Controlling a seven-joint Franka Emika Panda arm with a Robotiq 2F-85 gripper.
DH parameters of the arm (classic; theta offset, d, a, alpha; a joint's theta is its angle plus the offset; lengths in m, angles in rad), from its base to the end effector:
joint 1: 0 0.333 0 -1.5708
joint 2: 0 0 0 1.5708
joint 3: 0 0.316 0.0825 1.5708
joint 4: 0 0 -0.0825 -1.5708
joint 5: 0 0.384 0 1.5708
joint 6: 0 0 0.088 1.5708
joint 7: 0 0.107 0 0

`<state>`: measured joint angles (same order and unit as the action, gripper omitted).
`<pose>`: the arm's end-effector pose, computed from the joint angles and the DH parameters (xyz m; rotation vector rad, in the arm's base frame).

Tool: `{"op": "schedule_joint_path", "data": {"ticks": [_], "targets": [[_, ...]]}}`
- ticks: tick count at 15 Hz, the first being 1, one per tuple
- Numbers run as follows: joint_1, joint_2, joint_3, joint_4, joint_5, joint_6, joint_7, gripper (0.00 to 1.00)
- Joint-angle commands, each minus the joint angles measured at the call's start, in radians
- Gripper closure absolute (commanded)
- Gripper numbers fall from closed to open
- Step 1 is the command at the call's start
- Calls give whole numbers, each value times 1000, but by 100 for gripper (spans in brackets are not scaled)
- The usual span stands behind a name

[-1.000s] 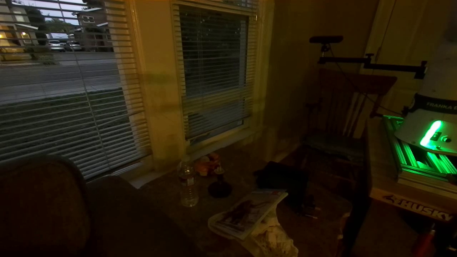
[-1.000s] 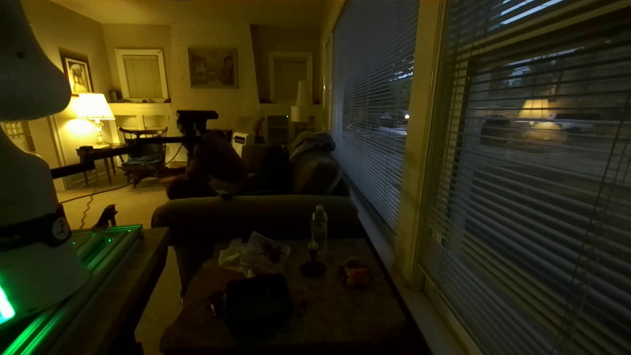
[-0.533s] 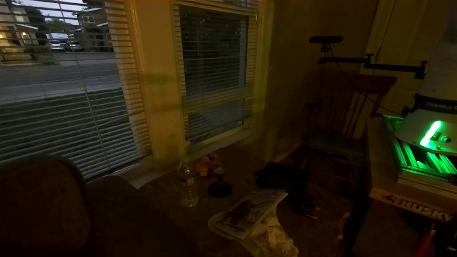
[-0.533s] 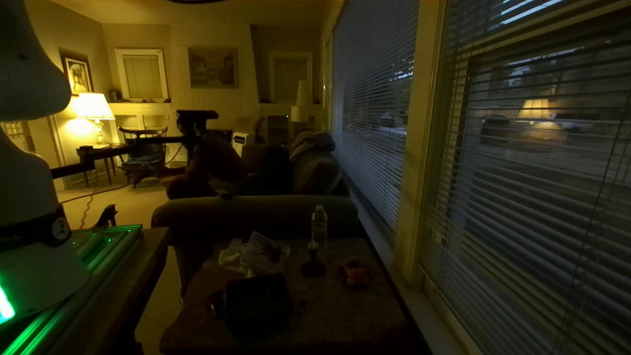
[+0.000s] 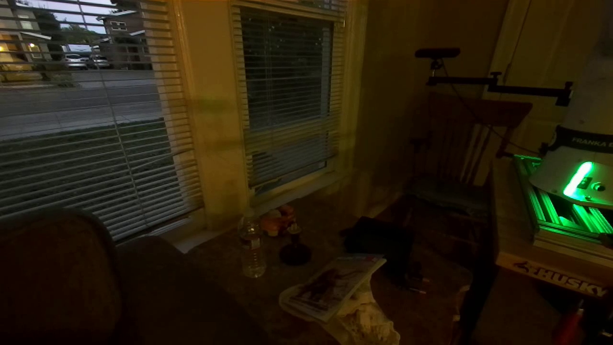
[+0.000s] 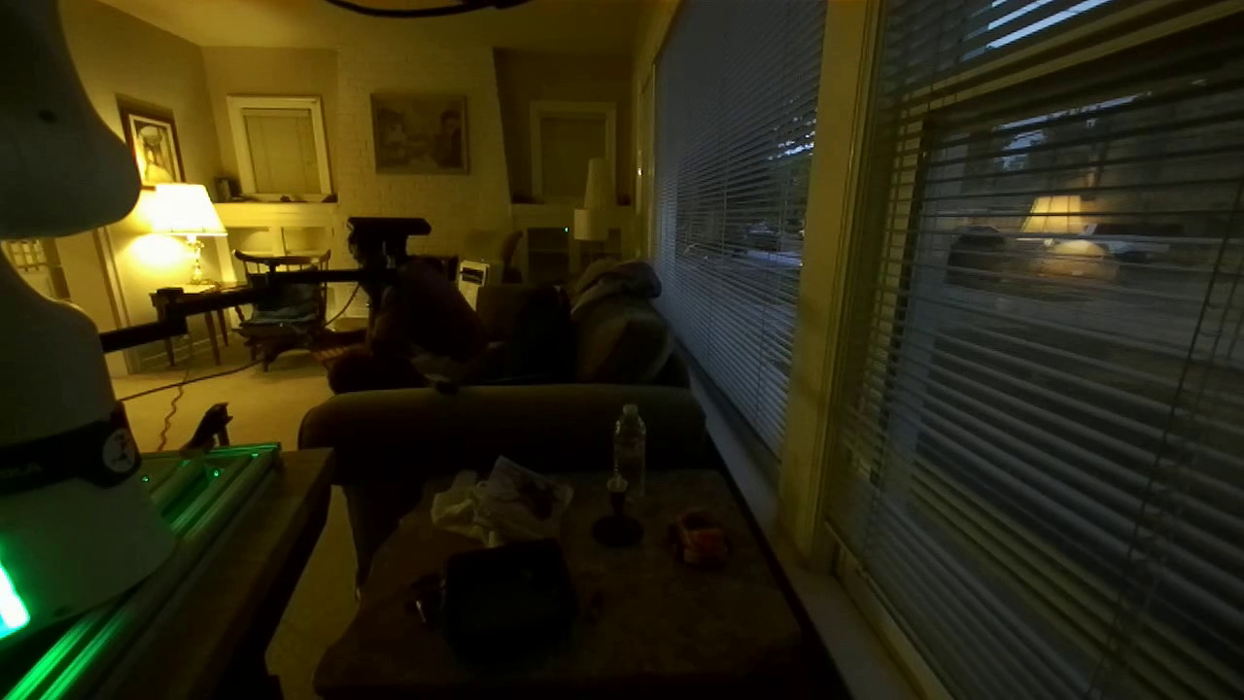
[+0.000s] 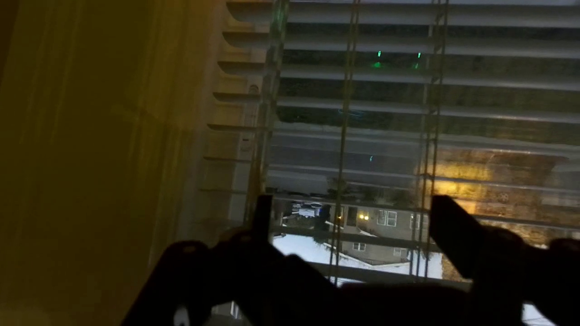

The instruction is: Open the blinds on the right window.

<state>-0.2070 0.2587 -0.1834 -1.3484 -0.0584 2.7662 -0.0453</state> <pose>0.6372 -0.2353 0.7259 2.3650 -0.3190 1.5055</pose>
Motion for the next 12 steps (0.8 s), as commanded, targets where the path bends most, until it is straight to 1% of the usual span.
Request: {"op": "schedule_joint_path", "data": {"ticks": [1,2,3,4,5,6,9,10,11,12], "targets": [[-17,41,19,49,47,30,-22,42],[-18,45,21,53,53,34,-24,49],[-22,51,26,63,57,33,-27,52],[-20,51,26,61,60,36,-27,57],[-21,55,27,67,59,39,-26,57],[-22,56,31,69,62,38,-28,60],[-25,58,37,73,61,39,-27,60],[-26,57,37,72,59,39,-26,65],[-26,55,37,71,57,40,-25,74],[-27,54,36,69,55,42,-25,80]]}}
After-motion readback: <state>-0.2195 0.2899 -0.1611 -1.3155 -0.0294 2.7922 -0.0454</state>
